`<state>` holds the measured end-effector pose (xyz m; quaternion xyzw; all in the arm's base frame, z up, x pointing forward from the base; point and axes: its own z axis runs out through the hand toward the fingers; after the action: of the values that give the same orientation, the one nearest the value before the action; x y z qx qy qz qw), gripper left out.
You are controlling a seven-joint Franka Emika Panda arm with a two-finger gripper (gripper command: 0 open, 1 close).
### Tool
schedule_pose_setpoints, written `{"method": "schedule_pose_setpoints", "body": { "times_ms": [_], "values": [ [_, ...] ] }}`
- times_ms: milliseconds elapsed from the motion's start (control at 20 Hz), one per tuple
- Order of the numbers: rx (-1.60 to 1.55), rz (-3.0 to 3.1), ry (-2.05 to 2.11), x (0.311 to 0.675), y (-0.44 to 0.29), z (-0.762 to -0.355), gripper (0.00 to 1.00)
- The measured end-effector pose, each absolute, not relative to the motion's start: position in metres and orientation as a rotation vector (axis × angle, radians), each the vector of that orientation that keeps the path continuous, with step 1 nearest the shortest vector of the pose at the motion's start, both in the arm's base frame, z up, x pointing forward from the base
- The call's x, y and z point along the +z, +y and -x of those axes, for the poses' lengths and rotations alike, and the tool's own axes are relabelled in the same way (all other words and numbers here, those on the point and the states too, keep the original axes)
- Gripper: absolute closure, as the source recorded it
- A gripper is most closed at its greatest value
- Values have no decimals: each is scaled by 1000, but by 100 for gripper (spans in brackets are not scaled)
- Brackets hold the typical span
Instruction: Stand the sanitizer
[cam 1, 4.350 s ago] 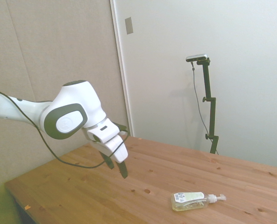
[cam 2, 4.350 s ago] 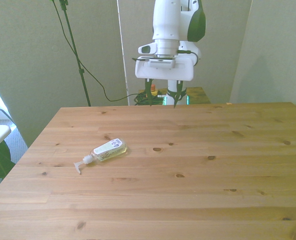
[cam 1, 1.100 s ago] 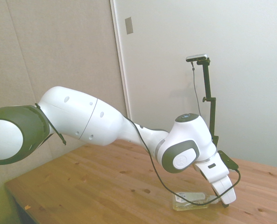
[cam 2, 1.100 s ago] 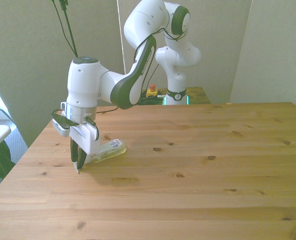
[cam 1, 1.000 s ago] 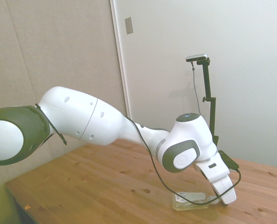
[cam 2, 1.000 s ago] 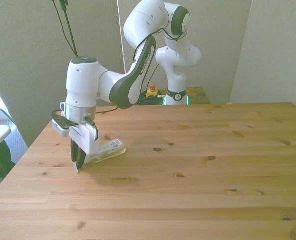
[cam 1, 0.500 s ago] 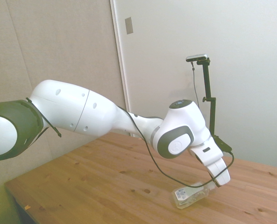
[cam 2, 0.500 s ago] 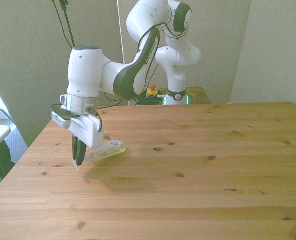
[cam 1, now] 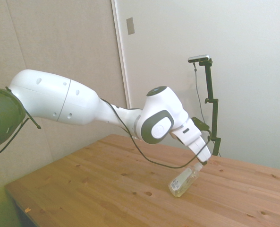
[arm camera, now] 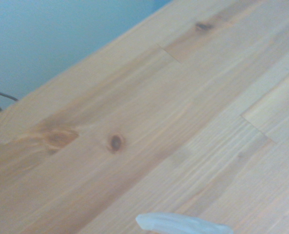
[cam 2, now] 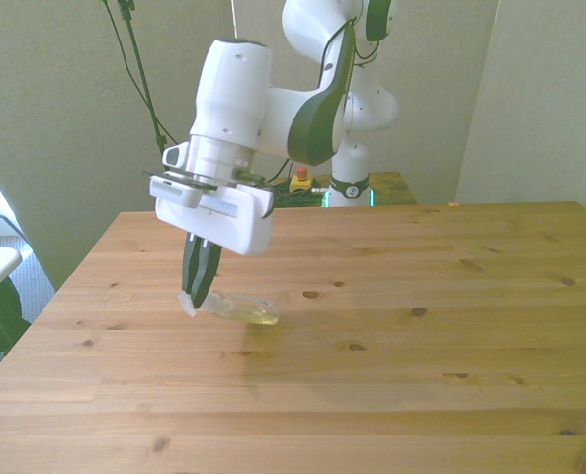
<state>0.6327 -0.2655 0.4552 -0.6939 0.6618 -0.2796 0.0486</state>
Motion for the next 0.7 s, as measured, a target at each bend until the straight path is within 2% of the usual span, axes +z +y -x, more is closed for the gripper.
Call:
{"method": "schedule_pose_setpoints", "body": {
  "times_ms": [400, 700],
  "values": [
    [-1047, 2107, 1946, 471, -189, -634, 100],
    [-1171, 2102, 1906, 467, -149, -627, 100]
  ]
}}
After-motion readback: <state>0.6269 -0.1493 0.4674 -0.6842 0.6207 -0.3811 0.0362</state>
